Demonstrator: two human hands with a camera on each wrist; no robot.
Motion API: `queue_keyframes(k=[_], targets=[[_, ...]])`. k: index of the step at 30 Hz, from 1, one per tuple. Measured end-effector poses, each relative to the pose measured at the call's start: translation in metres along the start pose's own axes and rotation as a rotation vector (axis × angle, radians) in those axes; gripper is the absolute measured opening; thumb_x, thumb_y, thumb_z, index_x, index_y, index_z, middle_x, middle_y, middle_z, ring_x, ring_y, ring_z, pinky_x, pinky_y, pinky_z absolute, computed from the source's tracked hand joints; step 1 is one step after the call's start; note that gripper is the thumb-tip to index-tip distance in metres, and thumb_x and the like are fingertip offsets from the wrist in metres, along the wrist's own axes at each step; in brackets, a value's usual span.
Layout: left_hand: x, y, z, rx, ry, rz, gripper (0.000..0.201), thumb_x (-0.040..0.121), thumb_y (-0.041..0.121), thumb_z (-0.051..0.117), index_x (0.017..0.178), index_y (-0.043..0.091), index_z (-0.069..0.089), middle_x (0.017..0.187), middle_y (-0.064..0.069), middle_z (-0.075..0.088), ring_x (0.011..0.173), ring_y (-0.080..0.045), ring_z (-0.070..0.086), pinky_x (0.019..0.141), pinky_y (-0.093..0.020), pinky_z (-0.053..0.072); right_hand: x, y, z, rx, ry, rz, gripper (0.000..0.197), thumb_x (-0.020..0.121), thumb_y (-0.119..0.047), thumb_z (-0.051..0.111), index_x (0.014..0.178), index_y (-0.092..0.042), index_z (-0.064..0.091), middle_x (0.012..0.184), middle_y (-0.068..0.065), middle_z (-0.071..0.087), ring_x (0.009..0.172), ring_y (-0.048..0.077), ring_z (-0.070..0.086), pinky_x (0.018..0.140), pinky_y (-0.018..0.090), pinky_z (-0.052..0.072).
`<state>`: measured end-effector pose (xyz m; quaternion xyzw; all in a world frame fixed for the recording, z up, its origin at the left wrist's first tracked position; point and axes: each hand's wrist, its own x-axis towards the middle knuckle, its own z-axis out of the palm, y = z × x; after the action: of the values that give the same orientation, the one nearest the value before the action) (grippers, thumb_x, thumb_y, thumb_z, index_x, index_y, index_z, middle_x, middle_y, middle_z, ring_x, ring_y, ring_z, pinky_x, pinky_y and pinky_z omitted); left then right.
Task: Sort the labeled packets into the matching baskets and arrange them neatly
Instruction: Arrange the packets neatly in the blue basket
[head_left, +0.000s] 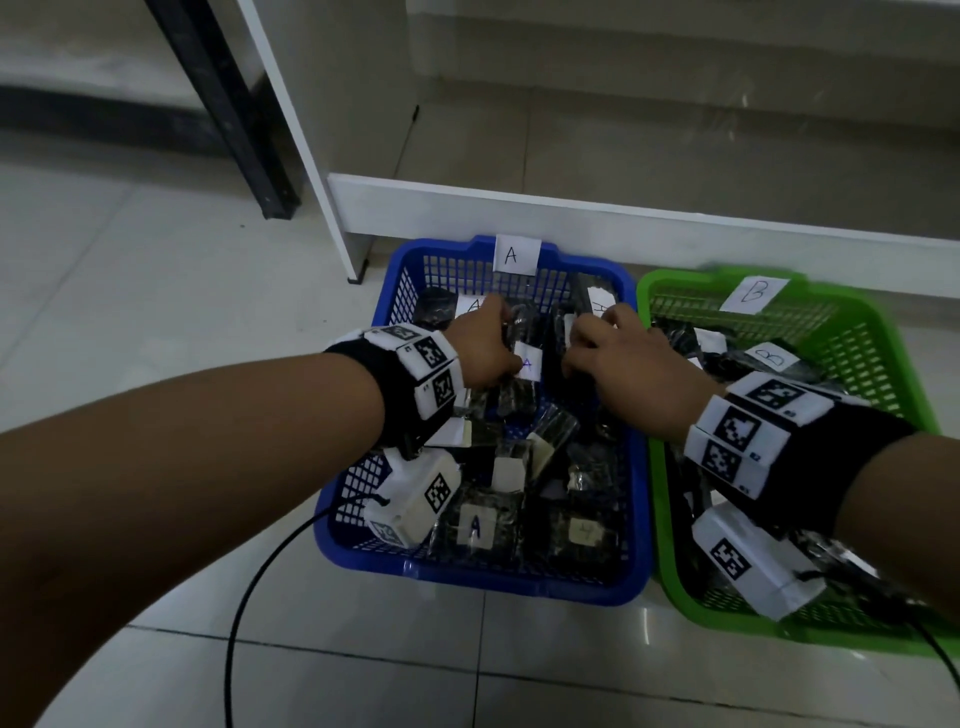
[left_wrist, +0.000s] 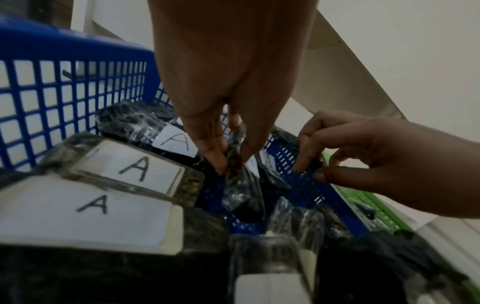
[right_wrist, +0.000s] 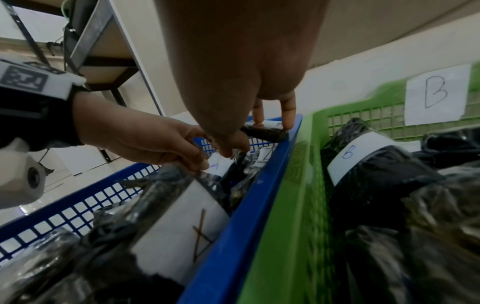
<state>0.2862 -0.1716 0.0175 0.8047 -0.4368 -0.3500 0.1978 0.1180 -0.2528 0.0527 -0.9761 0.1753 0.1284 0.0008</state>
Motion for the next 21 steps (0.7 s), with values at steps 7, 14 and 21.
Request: queue_keyframes(k=[7, 14, 21], targets=[[0.001, 0.004, 0.007, 0.307, -0.164, 0.018, 0.036, 0.089, 0.028, 0.06, 0.058, 0.009, 0.059, 0.054, -0.002, 0.061, 0.054, -0.016, 0.06, 0.068, -0.032, 0.054, 0.001, 0.012, 0.004, 0.089, 0.117, -0.076, 0.037, 0.083, 0.004, 0.056, 0.113, -0.019, 0.059, 0.122, 0.006, 0.044, 0.107, 0.031, 0.037, 0.077, 0.044, 0.046], [-0.009, -0.003, 0.012, 0.512, -0.239, 0.07, 0.039, 0.091, 0.028, 0.059, 0.056, 0.012, 0.054, 0.056, 0.002, 0.051, 0.06, -0.019, 0.057, 0.064, -0.032, 0.049, 0.004, 0.019, 0.008, 0.09, 0.166, -0.093, 0.037, 0.078, 0.009, 0.06, 0.106, -0.015, 0.062, 0.117, 0.009, 0.048, 0.096, 0.03, 0.044, 0.079, 0.038, 0.045], [-0.02, 0.002, 0.004, 0.617, -0.156, 0.229, 0.028, 0.089, 0.031, 0.059, 0.092, 0.004, 0.063, 0.09, -0.008, 0.063, 0.084, -0.023, 0.061, 0.07, -0.033, 0.049, 0.008, 0.023, 0.013, 0.144, 0.23, -0.069, 0.026, 0.078, 0.008, 0.061, 0.098, -0.008, 0.063, 0.108, 0.013, 0.048, 0.082, 0.033, 0.051, 0.07, 0.042, 0.048]])
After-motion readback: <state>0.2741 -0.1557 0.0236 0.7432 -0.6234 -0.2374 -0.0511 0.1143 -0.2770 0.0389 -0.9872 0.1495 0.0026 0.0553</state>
